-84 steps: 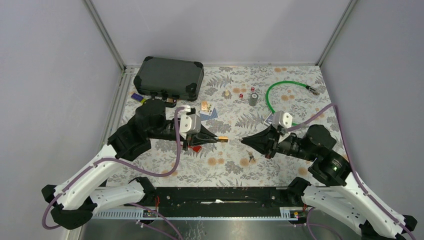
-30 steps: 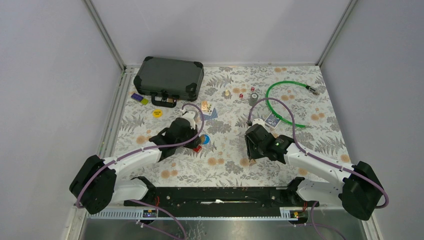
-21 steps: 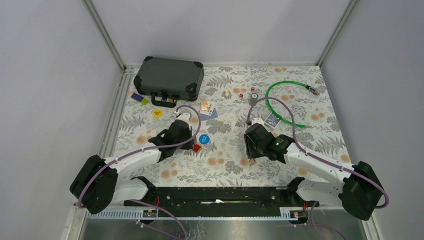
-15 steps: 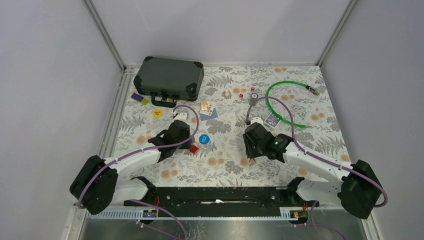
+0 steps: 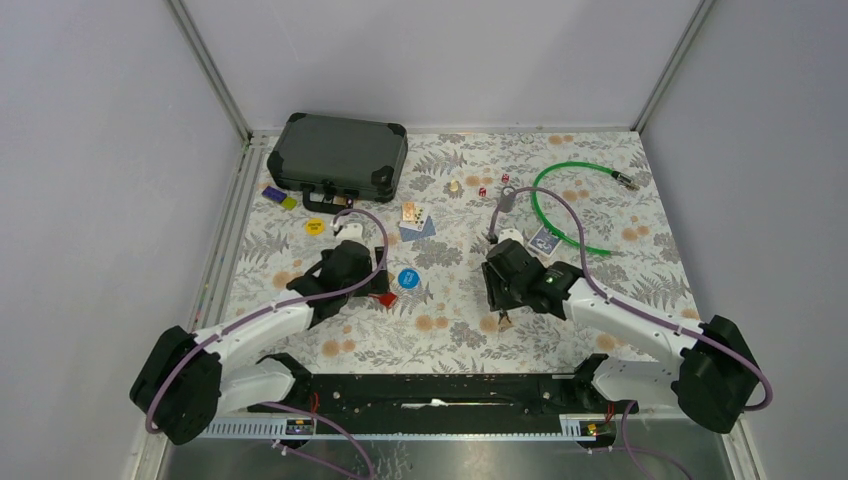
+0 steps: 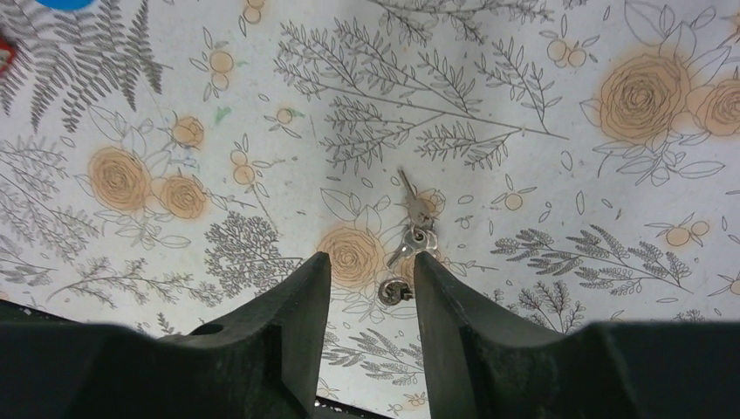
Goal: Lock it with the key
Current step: Place the lock at the center of the board, then pick up the lock from the center of the board.
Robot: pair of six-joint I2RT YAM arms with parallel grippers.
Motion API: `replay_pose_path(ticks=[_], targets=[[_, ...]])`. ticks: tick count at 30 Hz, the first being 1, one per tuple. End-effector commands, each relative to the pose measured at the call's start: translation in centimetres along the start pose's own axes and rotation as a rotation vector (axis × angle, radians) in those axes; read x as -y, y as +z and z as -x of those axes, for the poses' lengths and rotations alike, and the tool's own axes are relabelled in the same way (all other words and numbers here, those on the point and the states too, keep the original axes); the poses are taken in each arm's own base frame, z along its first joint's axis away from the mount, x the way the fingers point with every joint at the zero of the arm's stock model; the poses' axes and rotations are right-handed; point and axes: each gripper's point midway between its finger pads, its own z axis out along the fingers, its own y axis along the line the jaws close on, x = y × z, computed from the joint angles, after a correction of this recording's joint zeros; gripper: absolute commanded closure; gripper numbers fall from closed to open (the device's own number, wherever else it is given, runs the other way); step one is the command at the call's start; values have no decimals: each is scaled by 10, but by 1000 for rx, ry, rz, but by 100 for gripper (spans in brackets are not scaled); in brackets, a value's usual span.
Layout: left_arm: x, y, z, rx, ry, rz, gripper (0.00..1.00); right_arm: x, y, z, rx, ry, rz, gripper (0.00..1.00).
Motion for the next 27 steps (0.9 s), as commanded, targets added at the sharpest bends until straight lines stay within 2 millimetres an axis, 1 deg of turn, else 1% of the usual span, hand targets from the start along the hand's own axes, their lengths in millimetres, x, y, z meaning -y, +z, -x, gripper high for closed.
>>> replay_pose_path(ticks=[1,6,8,10,12,13,14,17,19,21,22,23,27], targets=[[-1,-16,39,115,-46,15,3,4,-6,29,44,33,-42,52],[-1,-29,59,148,-90,-6,1,32,-3,53,44,131,-87,50],[3,-30,63,142,-90,-37,1,49,-6,66,49,170,-124,49],[7,-31,66,146,-95,-67,1,58,-8,77,57,185,-129,46],[11,-33,67,151,-96,-90,1,60,-9,86,48,181,-111,37],[12,-34,69,157,-97,-98,1,58,-9,91,44,173,-90,32],[12,-36,70,163,-101,-101,1,56,-10,97,56,190,-89,30],[12,-40,75,185,-118,-106,1,57,-16,115,106,243,-108,28],[13,-43,77,197,-129,-112,1,60,-17,124,133,246,-130,27],[14,-45,79,205,-140,-121,1,70,-16,136,162,244,-193,28],[15,-45,79,206,-143,-126,1,76,-11,141,164,235,-225,28],[16,-46,80,205,-144,-130,1,80,-8,150,176,226,-250,28],[22,-52,83,208,-148,-164,1,116,11,174,165,209,-391,28]])
